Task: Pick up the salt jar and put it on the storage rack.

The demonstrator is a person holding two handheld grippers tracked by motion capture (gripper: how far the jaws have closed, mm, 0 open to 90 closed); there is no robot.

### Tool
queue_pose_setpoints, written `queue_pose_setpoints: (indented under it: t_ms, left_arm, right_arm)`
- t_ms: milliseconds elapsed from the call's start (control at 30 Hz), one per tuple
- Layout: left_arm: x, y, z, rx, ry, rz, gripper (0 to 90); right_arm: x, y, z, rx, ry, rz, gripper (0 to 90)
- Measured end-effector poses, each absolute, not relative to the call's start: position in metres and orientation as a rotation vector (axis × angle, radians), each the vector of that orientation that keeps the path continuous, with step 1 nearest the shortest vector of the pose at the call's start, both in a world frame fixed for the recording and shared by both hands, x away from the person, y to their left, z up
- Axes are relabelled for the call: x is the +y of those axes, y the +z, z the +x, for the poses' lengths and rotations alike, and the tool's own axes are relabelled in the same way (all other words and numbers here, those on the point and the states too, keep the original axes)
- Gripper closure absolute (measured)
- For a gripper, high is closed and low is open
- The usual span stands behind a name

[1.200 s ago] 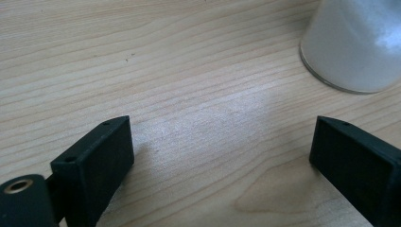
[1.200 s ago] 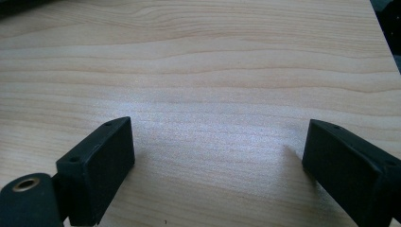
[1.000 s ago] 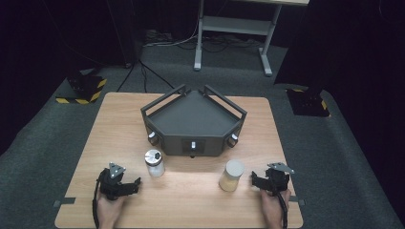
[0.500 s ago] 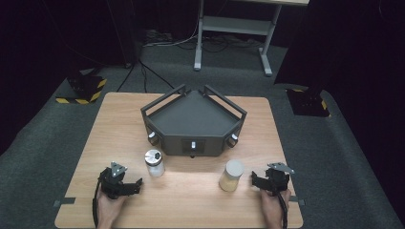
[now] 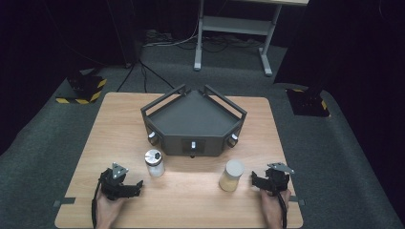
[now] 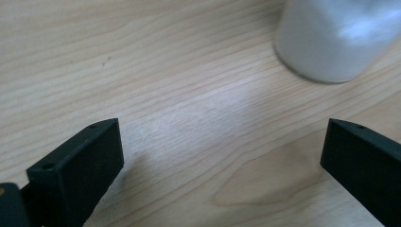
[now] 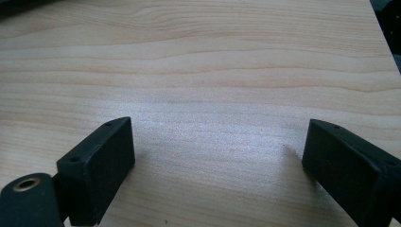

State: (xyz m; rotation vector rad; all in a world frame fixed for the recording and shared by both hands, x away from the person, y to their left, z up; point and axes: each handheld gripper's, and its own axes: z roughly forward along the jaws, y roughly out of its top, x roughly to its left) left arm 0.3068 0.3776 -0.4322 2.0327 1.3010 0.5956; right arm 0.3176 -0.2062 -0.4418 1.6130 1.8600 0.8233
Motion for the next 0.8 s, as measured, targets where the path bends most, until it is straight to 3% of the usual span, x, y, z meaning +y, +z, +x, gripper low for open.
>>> queue_pose_setpoints:
  t_ms: [367,800]
  left_arm:
    - [0.342,-0.414,0.321,1.196,0.586,2.121,0.3]
    - [0.314,-0.413,0.348,1.193,0.540,2.094,0.9]
  right_arm:
    - [-0.207,-0.442,0.317,1.867,0.832,1.605,10.7]
    - [-0.208,-0.442,0.317,1.873,0.838,1.599,11.1]
